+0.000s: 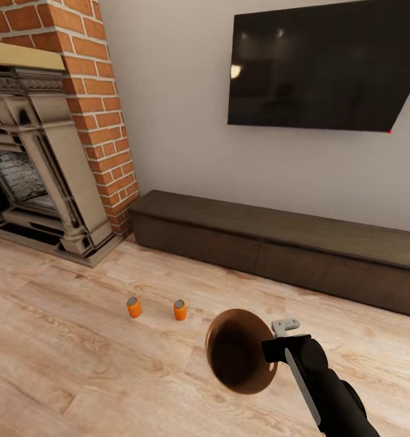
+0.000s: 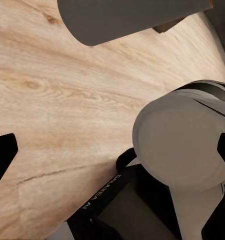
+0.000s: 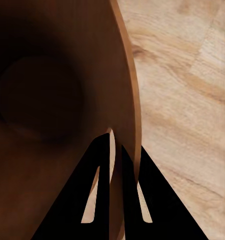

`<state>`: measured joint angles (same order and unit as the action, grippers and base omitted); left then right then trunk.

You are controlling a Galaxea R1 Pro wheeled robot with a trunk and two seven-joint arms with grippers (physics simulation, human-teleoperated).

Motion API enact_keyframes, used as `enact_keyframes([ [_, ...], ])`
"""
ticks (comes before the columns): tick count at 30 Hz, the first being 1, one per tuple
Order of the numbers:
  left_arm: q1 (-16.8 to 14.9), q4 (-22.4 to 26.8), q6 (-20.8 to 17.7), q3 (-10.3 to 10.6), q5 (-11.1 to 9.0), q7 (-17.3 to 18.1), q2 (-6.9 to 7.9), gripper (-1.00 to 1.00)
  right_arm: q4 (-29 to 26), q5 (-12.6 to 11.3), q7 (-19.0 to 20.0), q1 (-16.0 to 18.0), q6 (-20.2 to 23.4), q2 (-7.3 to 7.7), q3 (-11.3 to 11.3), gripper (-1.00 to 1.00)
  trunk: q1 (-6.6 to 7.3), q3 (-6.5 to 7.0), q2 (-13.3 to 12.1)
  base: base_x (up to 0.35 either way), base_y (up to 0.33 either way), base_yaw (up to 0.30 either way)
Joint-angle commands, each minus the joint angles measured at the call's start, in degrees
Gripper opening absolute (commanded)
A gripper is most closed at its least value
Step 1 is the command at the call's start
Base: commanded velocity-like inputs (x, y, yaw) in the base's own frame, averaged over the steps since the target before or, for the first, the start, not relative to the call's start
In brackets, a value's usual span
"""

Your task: Put the three can of soda from the living room inside the tash can in the kitchen.

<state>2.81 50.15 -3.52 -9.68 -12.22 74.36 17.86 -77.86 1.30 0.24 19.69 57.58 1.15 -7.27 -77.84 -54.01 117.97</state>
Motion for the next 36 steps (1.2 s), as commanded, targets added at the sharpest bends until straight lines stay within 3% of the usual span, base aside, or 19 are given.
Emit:
enact_keyframes([
  [1, 0.0, 0.0, 0.0, 0.0, 0.0, 0.0, 0.01, 1.0, 0.0, -1.4, 0.4, 0.0, 0.0, -0.01, 0.0, -1.0, 0.0, 0.0, 0.0, 0.339, 0.0, -0.067],
  [13, 0.0, 0.0, 0.0, 0.0, 0.0, 0.0, 0.04, 1.0, 0.0, -1.4, 0.4, 0.0, 0.0, -0.01, -0.1, -1.0, 0.0, 0.0, 0.0, 0.337, 0.0, -0.042],
  [36, 0.0, -0.1, 0.0, 0.0, 0.0, 0.0, 0.07, 1.0, 0.0, -1.4, 0.4, 0.0, 0.0, -0.01, -0.1, -1.0, 0.0, 0.0, 0.0, 0.318, 0.0, -0.253],
])
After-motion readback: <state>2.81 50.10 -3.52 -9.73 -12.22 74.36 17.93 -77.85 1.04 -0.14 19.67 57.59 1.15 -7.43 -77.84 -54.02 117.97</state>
